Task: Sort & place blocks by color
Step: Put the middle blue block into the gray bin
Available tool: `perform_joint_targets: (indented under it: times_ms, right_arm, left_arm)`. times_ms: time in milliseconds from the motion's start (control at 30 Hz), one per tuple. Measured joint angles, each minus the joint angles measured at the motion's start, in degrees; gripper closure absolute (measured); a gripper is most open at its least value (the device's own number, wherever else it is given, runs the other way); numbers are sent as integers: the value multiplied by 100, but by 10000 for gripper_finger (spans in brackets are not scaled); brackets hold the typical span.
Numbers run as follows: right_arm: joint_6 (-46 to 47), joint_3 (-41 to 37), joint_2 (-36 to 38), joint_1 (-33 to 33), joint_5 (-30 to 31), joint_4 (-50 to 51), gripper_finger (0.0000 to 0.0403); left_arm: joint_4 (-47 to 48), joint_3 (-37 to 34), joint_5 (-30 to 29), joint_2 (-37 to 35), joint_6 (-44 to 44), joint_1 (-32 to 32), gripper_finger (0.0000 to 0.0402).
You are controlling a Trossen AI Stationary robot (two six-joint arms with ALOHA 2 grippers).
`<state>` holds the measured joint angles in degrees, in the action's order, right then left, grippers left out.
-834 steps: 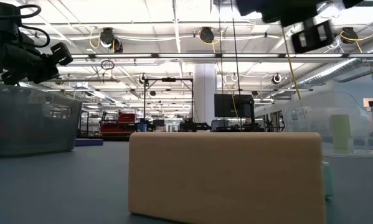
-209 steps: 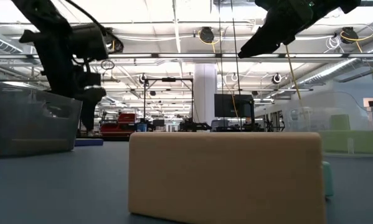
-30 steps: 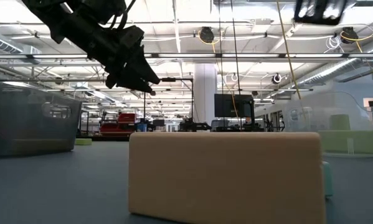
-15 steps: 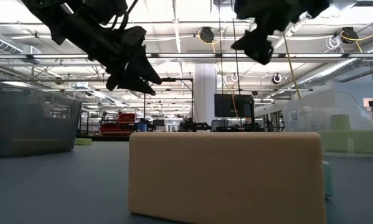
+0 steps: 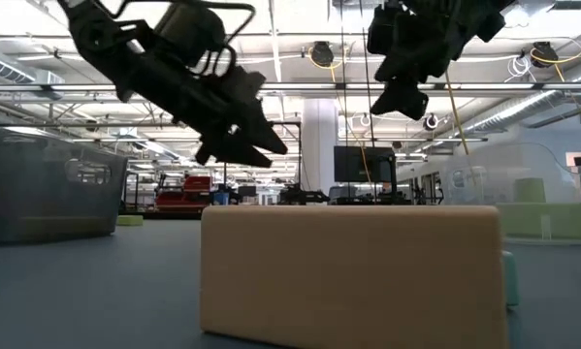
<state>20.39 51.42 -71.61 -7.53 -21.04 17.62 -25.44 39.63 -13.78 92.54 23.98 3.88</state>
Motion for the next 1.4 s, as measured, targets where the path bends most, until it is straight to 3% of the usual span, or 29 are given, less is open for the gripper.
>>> perform_joint_targets:
  times_ms: [233,400,533,933,1400]
  right_arm:
    - [-10,0,0,0,-2,261,172]
    - [-1,0,0,11,-3,473,172]
    - [-12,0,0,11,-2,610,172]
    - [-160,0,0,12,-4,709,172]
    - [-194,0,0,13,-4,713,172]
  left_arm:
    - [648,699,349,767,104,-139,171]
    - [1773,1149,365,876,320,-399,172]
    - [2086,1316,365,874,-120,-655,172]
    - [2434,1349,681,871,-1564,-783,172]
    - [2447,1349,680,871,-1940,-800,172]
